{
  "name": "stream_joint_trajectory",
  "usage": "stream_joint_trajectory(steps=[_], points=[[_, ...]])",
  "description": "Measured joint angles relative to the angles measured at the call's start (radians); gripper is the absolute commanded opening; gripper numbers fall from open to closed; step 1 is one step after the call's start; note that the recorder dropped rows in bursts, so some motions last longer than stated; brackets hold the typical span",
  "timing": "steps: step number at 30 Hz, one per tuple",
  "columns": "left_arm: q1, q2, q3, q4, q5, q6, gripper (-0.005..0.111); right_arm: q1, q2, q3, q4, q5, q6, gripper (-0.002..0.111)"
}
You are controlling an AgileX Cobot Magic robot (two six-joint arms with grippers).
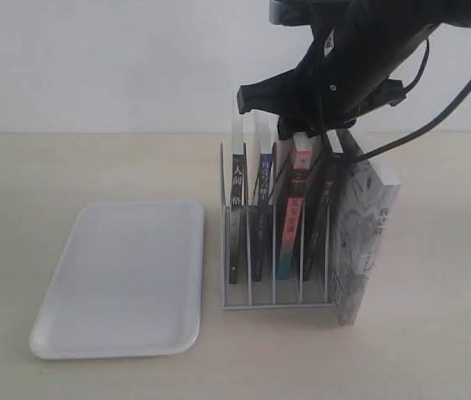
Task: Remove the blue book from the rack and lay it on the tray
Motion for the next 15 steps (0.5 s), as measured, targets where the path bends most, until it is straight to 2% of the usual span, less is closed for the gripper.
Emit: stream_joint_trajectory(steps=[15], points=[[0.0,0.0,0.0,0.0,0.0,0.0,0.004,0.0,0.012,-0.002,-0.002,-0.001,0.001,0.02]])
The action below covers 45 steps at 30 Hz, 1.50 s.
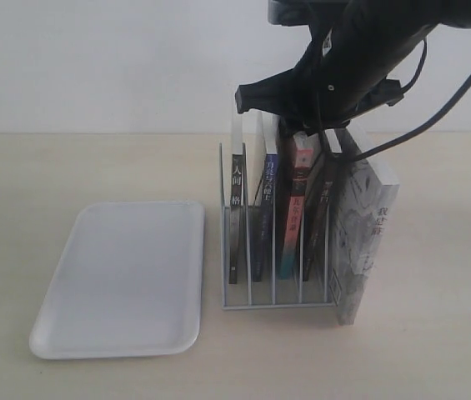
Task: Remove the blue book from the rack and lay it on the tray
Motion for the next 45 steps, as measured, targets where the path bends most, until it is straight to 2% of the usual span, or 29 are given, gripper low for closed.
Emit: stream_joint_trajectory(steps=[4,8,14,23,45], points=[[0.0,0.0,0.0,0.0,0.0,0.0,0.004,0.0,0.002,0.0,0.0,-0.004,0.0,0.019],[0.0,0.0,0.0,0.0,0.0,0.0,0.004,0.0,0.002,0.0,-0.002,-0.004,0.0,0.0],[0.0,0.0,0.0,0.0,0.0,0.0,0.004,0.0,-0.002,-0.002,-0.002,-0.002,0.0,0.0],[0.0,0.0,0.0,0.0,0.0,0.0,0.004,0.0,-0.04,-0.039,-0.002,0.099,0.008,0.0],[0.0,0.0,0.0,0.0,0.0,0.0,0.004,0.001,-0.141,-0.051,-0.044,0.109,0.056,0.0]])
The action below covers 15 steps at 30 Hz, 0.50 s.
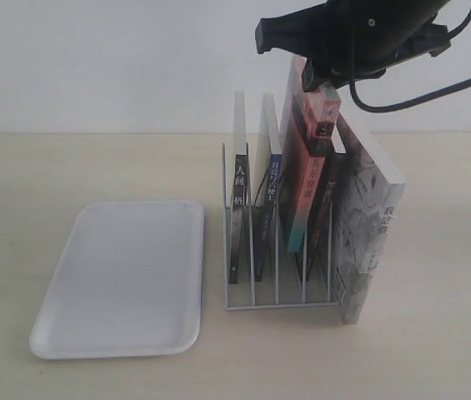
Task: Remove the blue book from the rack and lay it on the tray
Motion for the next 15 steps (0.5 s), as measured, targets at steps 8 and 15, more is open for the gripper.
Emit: stream_joint_trajectory(steps=[8,15], points=[[0.0,0.0,0.0,0.0,0.0,0.0,0.004,0.0,-0.021,0.0,-0.004,-0.002,0.0,0.0],[0.0,0.0,0.0,0.0,0.0,0.0,0.004,0.0,-0.021,0.0,-0.004,0.0,0.004,0.0]])
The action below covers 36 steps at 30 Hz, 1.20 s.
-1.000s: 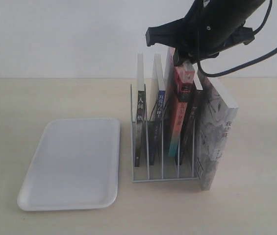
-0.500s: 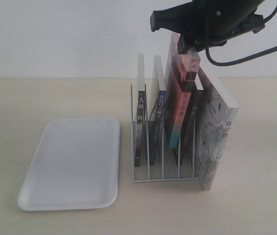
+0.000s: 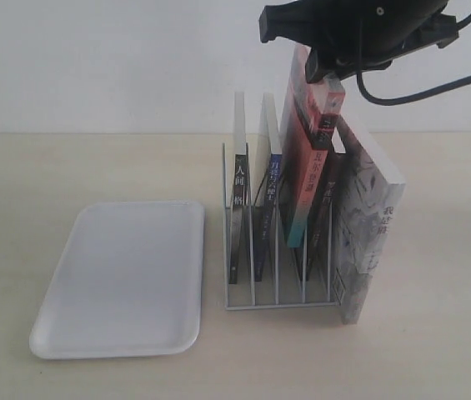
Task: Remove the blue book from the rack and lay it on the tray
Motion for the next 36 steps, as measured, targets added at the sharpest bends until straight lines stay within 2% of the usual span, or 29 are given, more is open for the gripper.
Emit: stream_joint_trajectory(steps=[21,23,24,27,30,33,36], points=[[0.0,0.0,0.0,0.0,0.0,0.0,0.004,0.0,0.04,0.06,0.0,-0.028,0.028,0.0],[0.0,0.0,0.0,0.0,0.0,0.0,0.004,0.0,0.076,0.06,0.0,-0.032,0.028,0.011],[0.0,0.0,0.0,0.0,0.0,0.0,0.004,0.0,0.083,0.06,0.0,-0.034,0.028,0.023],[0.0,0.0,0.0,0.0,0.0,0.0,0.004,0.0,0.09,0.062,-0.008,-0.054,0.033,0.047],[0.0,0.0,0.0,0.0,0.0,0.0,0.004,0.0,0.088,0.06,-0.041,-0.093,0.036,0.04],[0.0,0.0,0.0,0.0,0.0,0.0,0.004,0.0,0.088,0.06,-0.051,-0.095,0.036,0.027],[0.0,0.0,0.0,0.0,0.0,0.0,0.004,0.0,0.088,0.06,-0.051,-0.087,0.036,0.023]])
